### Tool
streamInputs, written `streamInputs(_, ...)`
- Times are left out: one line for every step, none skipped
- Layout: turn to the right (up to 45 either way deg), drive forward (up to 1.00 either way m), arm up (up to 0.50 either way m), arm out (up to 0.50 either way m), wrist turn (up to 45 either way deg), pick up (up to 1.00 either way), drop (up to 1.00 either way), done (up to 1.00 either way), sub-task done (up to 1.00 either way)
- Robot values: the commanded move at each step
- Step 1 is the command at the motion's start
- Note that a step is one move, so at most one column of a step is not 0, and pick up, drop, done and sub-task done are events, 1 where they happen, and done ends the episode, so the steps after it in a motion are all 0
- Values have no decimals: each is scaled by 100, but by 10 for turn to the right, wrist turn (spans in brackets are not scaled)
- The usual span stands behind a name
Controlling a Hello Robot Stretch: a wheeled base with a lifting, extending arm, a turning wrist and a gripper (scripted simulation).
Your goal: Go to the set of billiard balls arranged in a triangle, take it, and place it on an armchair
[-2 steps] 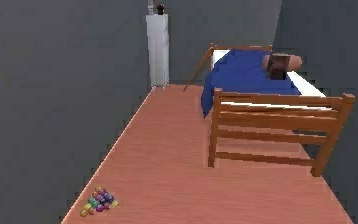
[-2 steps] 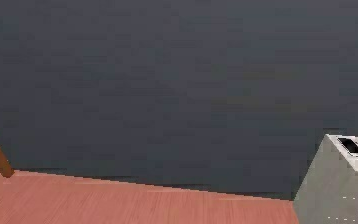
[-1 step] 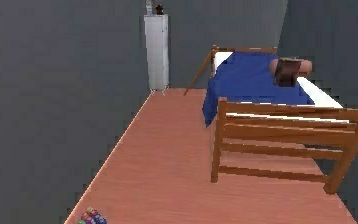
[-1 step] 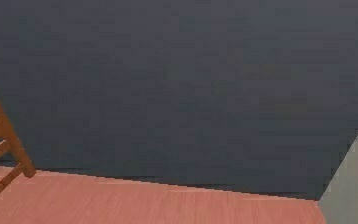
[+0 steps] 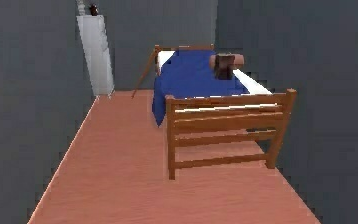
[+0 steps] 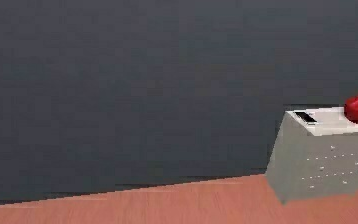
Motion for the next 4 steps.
streamInputs(0,35,0,0,0,0,0,0,0)
streamInputs(-450,0,0,0,0,0,0,0,0)
streamInputs(-450,0,0,0,0,0,0,0,0)
streamInputs(-450,0,0,0,0,0,0,0,0)
